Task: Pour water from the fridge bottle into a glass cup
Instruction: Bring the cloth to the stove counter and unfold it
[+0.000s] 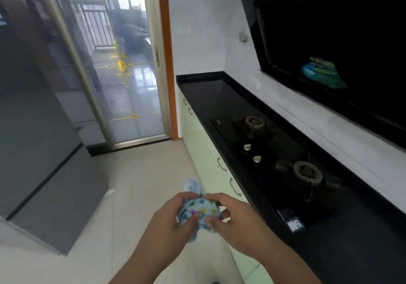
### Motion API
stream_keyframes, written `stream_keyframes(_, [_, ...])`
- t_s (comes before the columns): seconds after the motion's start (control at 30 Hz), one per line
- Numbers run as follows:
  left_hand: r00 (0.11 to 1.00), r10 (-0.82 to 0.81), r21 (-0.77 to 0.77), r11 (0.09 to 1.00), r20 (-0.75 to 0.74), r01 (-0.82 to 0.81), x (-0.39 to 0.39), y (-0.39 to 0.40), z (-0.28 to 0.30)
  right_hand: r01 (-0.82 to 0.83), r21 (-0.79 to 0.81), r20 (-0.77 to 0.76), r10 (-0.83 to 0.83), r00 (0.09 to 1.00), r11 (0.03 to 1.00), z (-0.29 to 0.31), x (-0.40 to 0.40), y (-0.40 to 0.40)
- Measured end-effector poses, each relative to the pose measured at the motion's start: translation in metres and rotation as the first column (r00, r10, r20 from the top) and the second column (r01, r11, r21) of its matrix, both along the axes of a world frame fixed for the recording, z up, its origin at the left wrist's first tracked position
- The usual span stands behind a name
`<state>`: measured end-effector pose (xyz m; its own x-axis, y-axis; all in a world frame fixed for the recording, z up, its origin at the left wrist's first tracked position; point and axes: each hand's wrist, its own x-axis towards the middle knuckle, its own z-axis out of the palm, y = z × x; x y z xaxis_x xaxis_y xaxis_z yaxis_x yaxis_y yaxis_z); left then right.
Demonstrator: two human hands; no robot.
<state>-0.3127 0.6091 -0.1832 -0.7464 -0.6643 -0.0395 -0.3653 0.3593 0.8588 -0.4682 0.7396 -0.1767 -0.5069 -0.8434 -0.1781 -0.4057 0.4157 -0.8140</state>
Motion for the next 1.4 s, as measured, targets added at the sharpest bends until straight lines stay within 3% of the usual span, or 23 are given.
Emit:
stream_keyframes(0.33, [0.968,0.249,-0.047,0.967,0.011,-0.249,-0.098,-0.132,0.008,-0.248,-0.006,-0.004,0.248,0.969,0.969,0.016,-0.126,-0.175])
stream_keyframes(0.63, [0.948,0.317,-0.026,0.948,-0.004,-0.317,-0.177,-0.277,0.004,-0.327,0.044,-0.062,0.329,0.942,0.944,0.017,-0.211,-0.334])
stream_keyframes(1.03, [0.996,0.088,-0.098,0.991,0.001,-0.087,-0.307,-0.567,0.019,-0.157,0.001,-0.167,0.155,0.974,0.988,0.024,-0.316,-0.588])
stream_keyframes(1.23, [0.999,-0.039,-0.083,0.996,0.027,0.041,-0.401,-0.666,0.034,-0.035,-0.042,-0.127,0.03,0.991,0.999,0.024,-0.385,-0.665])
stream_keyframes(1.4, [0.99,-0.133,-0.132,0.982,0.043,0.138,-0.484,-0.739,0.028,-0.038,-0.05,-0.111,0.033,0.993,0.998,0.011,-0.467,-0.734])
